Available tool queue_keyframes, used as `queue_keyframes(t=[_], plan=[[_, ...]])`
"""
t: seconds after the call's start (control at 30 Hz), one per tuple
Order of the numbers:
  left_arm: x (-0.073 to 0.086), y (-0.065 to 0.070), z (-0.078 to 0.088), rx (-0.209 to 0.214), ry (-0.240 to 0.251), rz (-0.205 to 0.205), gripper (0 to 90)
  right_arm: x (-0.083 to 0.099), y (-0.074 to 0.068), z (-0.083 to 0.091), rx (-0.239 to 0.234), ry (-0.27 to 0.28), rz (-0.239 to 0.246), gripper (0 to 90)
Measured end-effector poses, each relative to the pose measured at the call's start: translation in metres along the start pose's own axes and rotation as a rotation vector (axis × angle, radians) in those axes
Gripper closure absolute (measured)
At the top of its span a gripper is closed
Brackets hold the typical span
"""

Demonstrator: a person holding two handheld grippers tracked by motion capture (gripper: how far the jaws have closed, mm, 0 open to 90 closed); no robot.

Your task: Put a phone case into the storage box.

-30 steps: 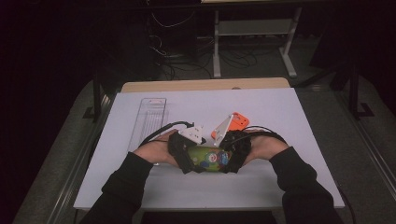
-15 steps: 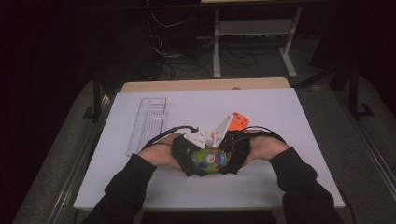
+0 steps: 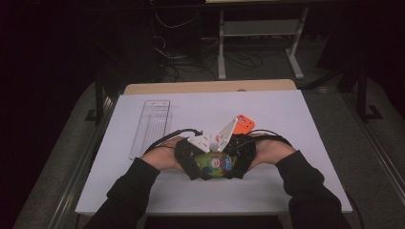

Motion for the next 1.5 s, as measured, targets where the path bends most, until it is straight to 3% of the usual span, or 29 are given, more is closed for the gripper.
queue_keyframes(t=[0.07, 0.2, 0.23, 0.33, 0.43, 0.47, 0.5, 0.57, 0.7, 0.73, 0.8, 0.83, 0.9, 0.97, 1.0, 1.03, 1.1, 1.13, 1.2, 1.23, 1.27, 1.3, 1.37, 1.5], plan=[[0.000, 0.001, 0.000, 0.008, -0.001, 0.006, 15.3, 0.000, 0.000, -0.001, -0.001, 0.000, 0.001, 14.4], [0.001, 0.000, 0.001, -0.002, -0.017, 0.004, 15.4, 0.000, -0.002, 0.000, -0.041, 0.025, -0.078, 11.8], [0.001, 0.001, 0.001, -0.006, -0.009, 0.021, 15.4, 0.000, 0.000, 0.001, -0.033, 0.030, -0.073, 11.0], [0.001, -0.002, 0.004, -0.032, -0.007, 0.041, 15.4, 0.002, 0.007, 0.006, 0.015, 0.055, -0.092, 9.7], [0.003, -0.008, 0.009, -0.058, -0.018, 0.025, 15.3, 0.006, 0.012, 0.011, 0.055, 0.101, -0.163, 9.0], [0.004, -0.009, 0.010, -0.076, -0.013, 0.043, 15.3, 0.008, 0.014, 0.012, 0.067, 0.120, -0.171, 9.0], [0.006, -0.012, 0.012, -0.088, -0.031, 0.037, 15.4, 0.010, 0.015, 0.014, 0.082, 0.126, -0.188, 9.0], [0.008, -0.016, 0.014, -0.126, -0.012, 0.073, 15.3, 0.014, 0.019, 0.019, 0.132, 0.139, -0.215, 8.5], [0.012, -0.023, 0.018, -0.169, -0.005, 0.099, 15.3, 0.019, 0.027, 0.027, 0.208, 0.194, -0.275, 8.0], [0.015, -0.026, 0.019, -0.203, -0.006, 0.134, 15.3, 0.020, 0.028, 0.028, 0.229, 0.205, -0.290, 8.0], [0.016, -0.027, 0.020, -0.215, -0.006, 0.139, 15.3, 0.021, 0.029, 0.029, 0.246, 0.215, -0.297, 8.0], [0.018, -0.028, 0.020, -0.224, -0.011, 0.150, 15.3, 0.021, 0.029, 0.031, 0.287, 0.250, -0.358, 8.3], [0.020, -0.029, 0.021, -0.243, -0.011, 0.167, 15.3, 0.022, 0.029, 0.031, 0.323, 0.296, -0.403, 9.5], [0.021, -0.030, 0.021, -0.266, -0.009, 0.184, 15.3, 0.024, 0.029, 0.032, 0.333, 0.310, -0.407, 9.6], [0.021, -0.030, 0.022, -0.277, -0.002, 0.201, 15.3, 0.028, 0.028, 0.033, 0.358, 0.329, -0.433, 10.1], [0.020, -0.032, 0.023, -0.306, 0.011, 0.222, 15.3, 0.030, 0.028, 0.033, 0.367, 0.336, -0.441, 9.3], [0.020, -0.033, 0.024, -0.317, 0.013, 0.224, 15.2, 0.032, 0.028, 0.033, 0.381, 0.345, -0.449, 8.3], [0.019, -0.034, 0.024, -0.338, 0.034, 0.239, 15.3, 0.036, 0.029, 0.035, 0.415, 0.371, -0.484, 7.6], [0.018, -0.036, 0.025, -0.364, 0.035, 0.254, 15.2, 0.038, 0.026, 0.035, 0.413, 0.401, -0.528, 8.2], [0.018, -0.036, 0.025, -0.364, 0.035, 0.254, 15.3, 0.040, 0.026, 0.035, 0.435, 0.407, -0.527, 7.8], [0.018, -0.039, 0.029, -0.390, 0.014, 0.258, 15.3, 0.042, 0.026, 0.035, 0.454, 0.408, -0.530, 7.7], [0.017, -0.040, 0.028, -0.412, 0.026, 0.291, 15.3, 0.043, 0.026, 0.035, 0.470, 0.412, -0.519, 7.4], [0.017, -0.042, 0.029, -0.429, 0.031, 0.306, 15.3, 0.047, 0.026, 0.036, 0.496, 0.416, -0.534, 7.0], [0.016, -0.043, 0.031, -0.446, 0.030, 0.306, 15.3, 0.051, 0.026, 0.035, 0.530, 0.479, -0.587, 6.5]])
Point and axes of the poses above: each handheld gripper's, and its own axes: z roughly backward along the jaws, x roughly out of its underside, y roughly to its right, the point moved 8 cm from there along -z, roughly forward along the jaws, and after that the axes turned 15 degrees about y, right-handed, at the moved point
